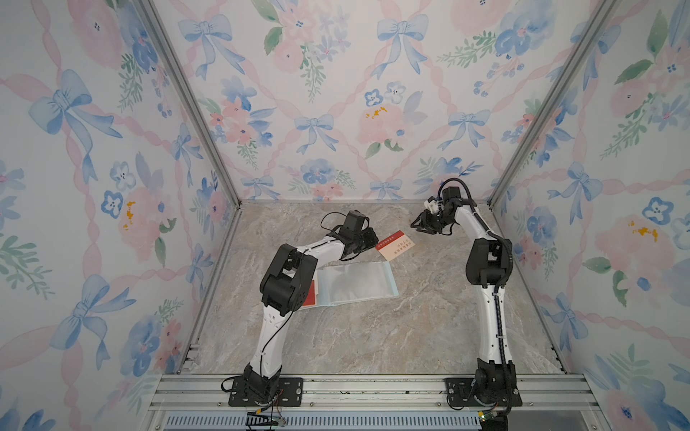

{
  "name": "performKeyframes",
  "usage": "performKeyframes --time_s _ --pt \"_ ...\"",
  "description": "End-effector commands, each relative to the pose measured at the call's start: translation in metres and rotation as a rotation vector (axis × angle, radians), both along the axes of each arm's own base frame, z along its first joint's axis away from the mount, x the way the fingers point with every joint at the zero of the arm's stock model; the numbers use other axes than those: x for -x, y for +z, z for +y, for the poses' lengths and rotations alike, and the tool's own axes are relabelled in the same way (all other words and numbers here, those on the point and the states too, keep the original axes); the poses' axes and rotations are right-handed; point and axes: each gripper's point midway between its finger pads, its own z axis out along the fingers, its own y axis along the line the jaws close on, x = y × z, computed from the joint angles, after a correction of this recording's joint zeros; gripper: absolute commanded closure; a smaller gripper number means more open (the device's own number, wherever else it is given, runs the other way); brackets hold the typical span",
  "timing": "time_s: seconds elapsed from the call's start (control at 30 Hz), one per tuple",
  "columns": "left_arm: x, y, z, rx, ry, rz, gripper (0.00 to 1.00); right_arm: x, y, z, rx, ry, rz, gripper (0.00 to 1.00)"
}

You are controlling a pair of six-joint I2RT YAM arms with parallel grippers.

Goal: Place the photos into the photo albums
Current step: Pick up the photo at the center of the board.

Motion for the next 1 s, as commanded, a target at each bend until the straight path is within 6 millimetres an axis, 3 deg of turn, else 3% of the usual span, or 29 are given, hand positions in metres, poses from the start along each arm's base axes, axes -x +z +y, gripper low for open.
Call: performKeyframes --time_s 0.0,0.17,0.33,0.53,0.97 --pt "0.022 -0.021 -0.002 -0.051 -0.025 0.083 0.84 0.018 -0.018 0.000 0.034 0.029 0.087 0.59" --pt "0.032 -0.040 -0.008 -0.107 -0.074 0.138 0.83 0.022 -0.018 0.006 0.044 0.043 0.090 0.57" --pt "0.036 -0.047 -0.015 -0.136 -0.107 0.157 0.82 0.023 -0.016 0.013 0.048 0.057 0.086 0.53" --pt "0.029 -0.057 -0.018 -0.153 -0.104 0.172 0.82 0.027 -0.028 0.023 0.040 0.079 0.109 0.52" --pt "0.021 -0.071 -0.021 -0.168 -0.105 0.193 0.82 0.031 -0.030 0.032 -0.018 0.125 0.126 0.52"
